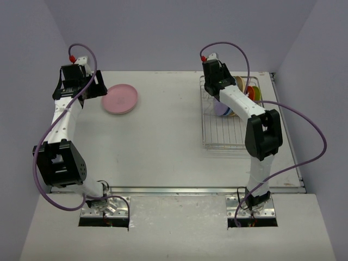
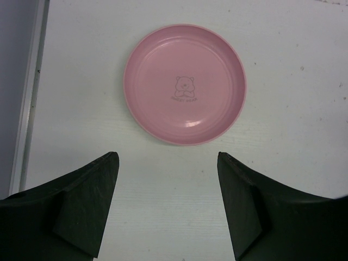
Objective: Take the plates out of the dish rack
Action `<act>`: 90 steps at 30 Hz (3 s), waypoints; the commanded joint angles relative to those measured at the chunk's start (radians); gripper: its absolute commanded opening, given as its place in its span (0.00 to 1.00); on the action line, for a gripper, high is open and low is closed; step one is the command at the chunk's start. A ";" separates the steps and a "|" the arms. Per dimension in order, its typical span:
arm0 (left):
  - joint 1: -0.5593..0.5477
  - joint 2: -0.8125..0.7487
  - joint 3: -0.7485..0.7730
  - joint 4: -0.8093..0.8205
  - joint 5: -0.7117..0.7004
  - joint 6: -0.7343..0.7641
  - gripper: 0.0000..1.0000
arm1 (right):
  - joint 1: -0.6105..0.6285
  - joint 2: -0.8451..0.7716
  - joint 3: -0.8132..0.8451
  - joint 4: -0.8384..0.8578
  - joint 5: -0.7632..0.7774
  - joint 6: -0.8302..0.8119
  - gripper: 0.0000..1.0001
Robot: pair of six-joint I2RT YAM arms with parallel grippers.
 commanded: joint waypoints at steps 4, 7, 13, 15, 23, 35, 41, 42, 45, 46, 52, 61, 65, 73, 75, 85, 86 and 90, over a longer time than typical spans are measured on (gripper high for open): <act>0.008 -0.031 0.006 0.037 0.003 0.001 0.71 | -0.002 0.014 -0.046 0.119 -0.002 -0.065 0.21; 0.008 -0.030 0.004 0.040 0.001 0.000 0.71 | -0.001 0.007 -0.061 0.137 -0.002 -0.079 0.16; 0.008 -0.028 0.003 0.043 0.007 -0.002 0.71 | 0.000 -0.001 -0.066 0.150 0.002 -0.101 0.05; 0.008 -0.028 0.002 0.045 0.007 -0.002 0.71 | 0.002 -0.006 -0.063 0.164 0.008 -0.116 0.02; 0.008 -0.032 -0.001 0.045 0.014 -0.001 0.78 | 0.029 -0.047 -0.067 0.270 0.031 -0.248 0.02; 0.009 -0.030 0.029 0.037 0.049 -0.001 1.00 | 0.047 -0.123 -0.023 0.291 0.015 -0.307 0.00; 0.009 -0.047 0.039 0.042 0.082 -0.010 1.00 | 0.047 -0.170 0.061 0.137 -0.048 -0.204 0.00; 0.009 -0.051 0.039 0.046 0.096 -0.014 1.00 | 0.047 -0.178 0.084 0.105 -0.063 -0.181 0.00; 0.009 -0.072 0.030 0.060 0.187 -0.031 1.00 | 0.047 -0.221 0.142 -0.003 -0.142 -0.080 0.00; 0.008 -0.084 0.026 0.065 0.242 -0.037 1.00 | 0.046 -0.243 0.148 -0.020 -0.177 -0.050 0.00; -0.016 -0.125 -0.001 0.081 0.468 -0.062 0.99 | 0.045 -0.364 0.131 -0.152 -0.439 0.140 0.00; -0.171 -0.134 0.001 0.025 0.517 -0.026 0.93 | 0.047 -0.482 -0.005 -0.173 -0.845 0.369 0.00; -0.262 -0.126 0.006 -0.026 0.521 0.044 0.89 | 0.065 -0.500 -0.065 -0.145 -0.931 0.404 0.00; -0.351 -0.100 -0.005 -0.041 0.521 0.057 0.78 | 0.134 -0.497 -0.106 -0.123 -0.922 0.380 0.00; -0.377 -0.085 0.000 -0.041 0.502 0.059 0.75 | 0.142 -0.495 -0.104 -0.126 -0.942 0.389 0.00; -0.419 0.006 0.055 -0.098 0.468 0.052 0.35 | 0.149 -0.495 -0.105 -0.135 -0.980 0.436 0.00; -0.419 0.015 0.058 -0.102 0.478 0.050 0.28 | 0.150 -0.497 -0.108 -0.134 -0.973 0.438 0.00; -0.417 0.022 0.052 -0.099 0.526 0.042 0.05 | 0.150 -0.503 -0.130 -0.122 -0.962 0.439 0.00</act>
